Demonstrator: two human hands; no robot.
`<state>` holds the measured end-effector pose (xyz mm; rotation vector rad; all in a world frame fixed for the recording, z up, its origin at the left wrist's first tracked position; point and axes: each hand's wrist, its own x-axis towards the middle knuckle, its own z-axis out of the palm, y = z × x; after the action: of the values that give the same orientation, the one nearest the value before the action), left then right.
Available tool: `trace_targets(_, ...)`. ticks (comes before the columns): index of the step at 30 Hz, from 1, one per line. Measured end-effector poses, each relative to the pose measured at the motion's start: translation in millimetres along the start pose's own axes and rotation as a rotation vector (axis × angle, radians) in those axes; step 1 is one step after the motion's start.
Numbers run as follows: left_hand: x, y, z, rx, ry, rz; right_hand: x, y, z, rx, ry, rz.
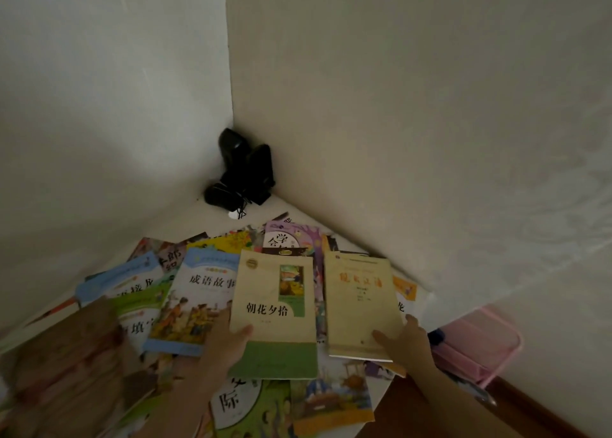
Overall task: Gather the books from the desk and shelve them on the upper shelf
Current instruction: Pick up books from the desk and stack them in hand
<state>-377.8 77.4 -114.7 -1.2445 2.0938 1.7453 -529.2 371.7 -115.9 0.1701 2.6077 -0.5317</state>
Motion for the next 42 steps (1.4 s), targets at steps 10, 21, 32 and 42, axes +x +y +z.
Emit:
trace_targets(10, 2.5, 10.6, 8.2, 0.047, 0.043, -0.021, 5.8, 14.1, -24.9, 0.644, -0.215, 0.076)
trace_targets(21, 1.5, 9.6, 9.4, -0.265, -0.023, -0.122, -53.6, -36.5, -23.2, 1.066, -0.331, -0.094)
trace_targets(32, -19.1, 15.2, 26.6, -0.07, 0.068, 0.048, -50.0, -44.7, 38.6, 0.334, 0.022, -0.298)
trace_targets(42, -6.6, 29.7, 40.9, -0.033, 0.02, 0.112, 0.7, 46.1, 20.8, 0.358, 0.12, 0.102)
